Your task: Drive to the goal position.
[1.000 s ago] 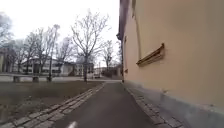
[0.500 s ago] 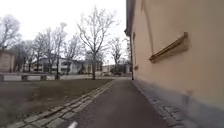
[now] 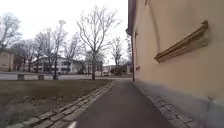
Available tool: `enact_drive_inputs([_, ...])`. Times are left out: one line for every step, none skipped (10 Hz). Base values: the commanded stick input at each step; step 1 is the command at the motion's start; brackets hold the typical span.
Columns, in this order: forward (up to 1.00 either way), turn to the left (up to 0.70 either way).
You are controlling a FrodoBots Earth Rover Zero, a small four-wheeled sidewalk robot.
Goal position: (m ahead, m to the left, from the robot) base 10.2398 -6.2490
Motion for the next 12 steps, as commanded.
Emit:
enact_drive_inputs([0.70, -0.01])
enact_drive_inputs([0.70, 0.00])
enact_drive_inputs([0.70, 0.00])
enact_drive_inputs([0.70, 0.00])
enact_drive_inputs([0.70, 0.00])
enact_drive_inputs([0.70, 0.00])
enact_drive_inputs([0.70, 0.00])
enact_drive_inputs([0.70, 0.00])
enact_drive_inputs([0.70, 0.00])
enact_drive_inputs([0.70, 0.00])
enact_drive_inputs([0.70, 0.00])
enact_drive_inputs([0.70, 0.00])
